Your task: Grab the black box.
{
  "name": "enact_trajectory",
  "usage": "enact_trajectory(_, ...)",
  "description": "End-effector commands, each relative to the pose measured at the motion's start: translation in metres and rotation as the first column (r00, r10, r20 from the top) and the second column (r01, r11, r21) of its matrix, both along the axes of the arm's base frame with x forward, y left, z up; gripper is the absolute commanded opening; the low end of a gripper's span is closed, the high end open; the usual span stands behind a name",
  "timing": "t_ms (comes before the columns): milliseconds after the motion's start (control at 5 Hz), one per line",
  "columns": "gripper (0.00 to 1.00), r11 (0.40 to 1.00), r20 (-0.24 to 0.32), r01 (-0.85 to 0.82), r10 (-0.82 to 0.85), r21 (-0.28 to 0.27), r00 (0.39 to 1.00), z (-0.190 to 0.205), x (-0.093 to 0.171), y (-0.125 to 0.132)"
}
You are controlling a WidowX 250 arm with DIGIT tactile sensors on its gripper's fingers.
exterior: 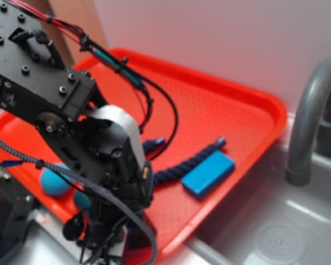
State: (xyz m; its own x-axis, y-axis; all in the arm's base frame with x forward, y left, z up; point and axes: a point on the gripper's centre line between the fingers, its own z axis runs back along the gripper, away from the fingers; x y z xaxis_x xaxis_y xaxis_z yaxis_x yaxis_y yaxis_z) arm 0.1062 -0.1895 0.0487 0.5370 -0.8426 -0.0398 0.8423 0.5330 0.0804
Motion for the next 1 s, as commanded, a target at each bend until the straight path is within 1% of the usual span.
enact_trajectory(0,0.0,0.998,0.001,-0.06,0.06,0.008,0.998,0.031,-0.001,-0.003)
enact_trajectory(200,0.0,0.952,0.14,-0.266,0.287,-0.149,0.948,0.08,0.013,0.034)
enact_trajectory(400,0.0,0.857,0.192,-0.441,0.496,-0.267,0.847,0.127,0.016,0.084)
enact_trajectory(600,0.0,0.757,0.091,-0.573,0.625,-0.315,0.775,0.173,0.018,0.124)
enact_trajectory(800,0.0,0.728,0.044,-0.644,0.67,-0.236,0.741,0.225,0.026,0.139)
